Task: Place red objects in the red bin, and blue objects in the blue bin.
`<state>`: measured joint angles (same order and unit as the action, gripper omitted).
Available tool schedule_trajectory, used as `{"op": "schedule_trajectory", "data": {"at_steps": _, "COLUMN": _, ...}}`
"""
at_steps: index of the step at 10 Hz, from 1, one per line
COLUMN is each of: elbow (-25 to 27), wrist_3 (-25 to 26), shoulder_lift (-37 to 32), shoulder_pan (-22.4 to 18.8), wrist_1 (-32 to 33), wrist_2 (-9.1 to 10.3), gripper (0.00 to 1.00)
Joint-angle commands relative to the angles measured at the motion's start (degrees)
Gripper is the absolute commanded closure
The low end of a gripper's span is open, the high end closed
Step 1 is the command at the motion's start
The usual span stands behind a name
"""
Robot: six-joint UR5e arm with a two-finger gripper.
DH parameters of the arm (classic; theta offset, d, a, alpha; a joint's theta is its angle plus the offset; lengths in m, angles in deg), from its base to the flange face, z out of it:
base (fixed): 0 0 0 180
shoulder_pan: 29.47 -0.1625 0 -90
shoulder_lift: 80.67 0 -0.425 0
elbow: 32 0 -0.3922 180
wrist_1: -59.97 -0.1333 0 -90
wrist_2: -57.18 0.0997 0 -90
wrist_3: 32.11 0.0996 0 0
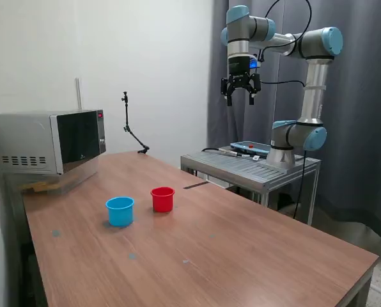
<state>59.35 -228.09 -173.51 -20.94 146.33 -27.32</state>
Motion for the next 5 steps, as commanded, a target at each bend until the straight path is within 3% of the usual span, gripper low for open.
{"op": "schedule_trajectory", "data": {"at_steps": 1, "elbow": 0.2, "wrist_3": 0.0, "shoulder_lift": -0.2, "shoulder_pan": 0.0, "wrist_1": -0.4, "wrist_2": 0.03, "gripper": 0.00}}
{"op": "schedule_trajectory", "data": {"at_steps": 5, "elbow": 1.0, "wrist_3": 0.0, "shoulder_lift": -0.9, "shoulder_pan": 0.0, "wrist_1": -0.4, "wrist_2": 0.12, "gripper": 0.00}}
